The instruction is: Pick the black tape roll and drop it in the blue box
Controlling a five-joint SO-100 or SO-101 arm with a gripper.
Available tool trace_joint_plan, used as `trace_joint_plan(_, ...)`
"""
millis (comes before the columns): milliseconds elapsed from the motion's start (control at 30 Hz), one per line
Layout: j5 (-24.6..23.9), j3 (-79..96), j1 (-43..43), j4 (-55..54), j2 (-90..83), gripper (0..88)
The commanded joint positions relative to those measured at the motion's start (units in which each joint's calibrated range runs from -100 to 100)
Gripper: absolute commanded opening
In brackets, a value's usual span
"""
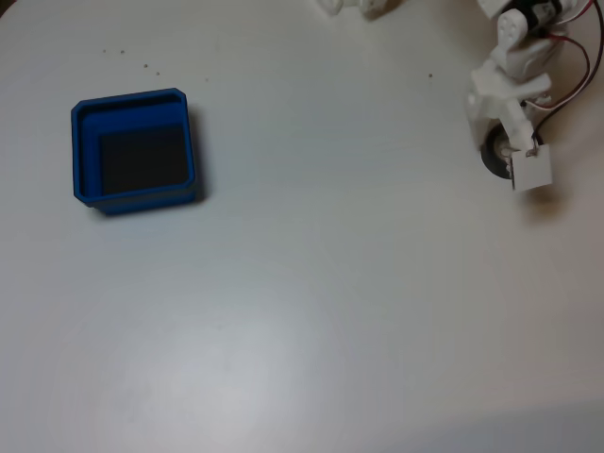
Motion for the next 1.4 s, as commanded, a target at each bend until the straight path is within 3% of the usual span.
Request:
trace_joint_plan(0, -0.27, -3.77, 0.16, -0.34, -0.47, 21.7)
trace_joint_plan(333, -0.54, -3.77, 0.55, -0.34, -0.39, 21.5)
trace_joint_plan(567, -7.28, -3.77, 0.45, -0.34, -0.39, 21.5)
trace_joint_plan(900, -7.90, -3.41, 0.55, -0.34, -0.31, 20.9)
trace_joint_plan(1067, -12.89, -3.32, 0.45, -0.34, -0.31, 20.8)
trace_joint_plan(1367, -13.24, -3.23, 0.55, -0.34, 0.28, 20.8)
